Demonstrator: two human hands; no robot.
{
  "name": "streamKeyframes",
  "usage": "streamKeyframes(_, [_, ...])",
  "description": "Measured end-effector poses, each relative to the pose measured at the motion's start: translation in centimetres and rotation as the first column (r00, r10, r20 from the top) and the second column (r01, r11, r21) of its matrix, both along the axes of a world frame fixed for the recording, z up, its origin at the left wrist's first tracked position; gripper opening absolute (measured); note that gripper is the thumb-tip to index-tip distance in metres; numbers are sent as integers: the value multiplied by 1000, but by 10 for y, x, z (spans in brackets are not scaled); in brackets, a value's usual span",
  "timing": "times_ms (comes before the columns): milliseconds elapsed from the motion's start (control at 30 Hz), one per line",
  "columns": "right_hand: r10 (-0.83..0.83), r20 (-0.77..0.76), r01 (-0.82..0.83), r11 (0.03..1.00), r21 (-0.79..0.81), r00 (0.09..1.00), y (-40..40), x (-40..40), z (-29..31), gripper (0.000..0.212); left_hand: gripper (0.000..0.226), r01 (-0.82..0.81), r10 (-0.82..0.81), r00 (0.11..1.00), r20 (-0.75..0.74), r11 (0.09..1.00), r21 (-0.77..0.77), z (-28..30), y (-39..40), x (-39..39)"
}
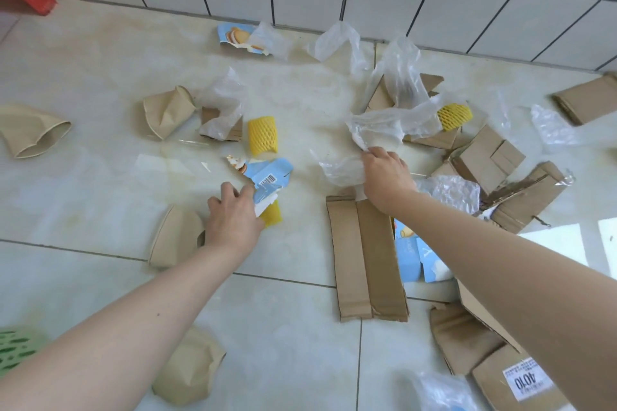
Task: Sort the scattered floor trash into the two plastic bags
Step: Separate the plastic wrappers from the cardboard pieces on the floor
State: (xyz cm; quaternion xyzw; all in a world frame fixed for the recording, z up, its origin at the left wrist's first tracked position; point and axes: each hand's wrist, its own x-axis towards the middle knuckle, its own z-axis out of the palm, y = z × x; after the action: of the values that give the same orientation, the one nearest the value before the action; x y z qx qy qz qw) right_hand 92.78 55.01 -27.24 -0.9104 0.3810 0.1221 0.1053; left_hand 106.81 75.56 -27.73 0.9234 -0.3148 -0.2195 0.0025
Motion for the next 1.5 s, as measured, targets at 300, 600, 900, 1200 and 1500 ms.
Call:
streamKeyframes(300, [41, 123, -46, 998, 41, 992, 11, 2, 19, 35, 37, -9, -8, 991, -135, 992, -128, 6, 0, 2])
streamKeyframes(600, [-61, 287, -16, 966, 258, 956, 43, 3, 75, 24, 36, -331, 181, 892, -414, 886, -325, 75, 12, 12])
streamKeyframes(900, [-389, 428, 23, 761, 648, 816, 108, 15, 185, 15, 16, -602, 297, 749, -592, 679, -421, 176, 84, 10])
streamKeyframes(1200, [-348, 377, -183, 479, 858, 858, 198, 53, 265, 21, 15, -686, 360, 715, -600, 531, -498, 241, 202, 14])
streamKeyframes(1500, [-36, 333, -321, 187, 928, 942, 302, 115, 325, 19, 16, -757, 471, 641, -606, 255, -602, 282, 306, 26])
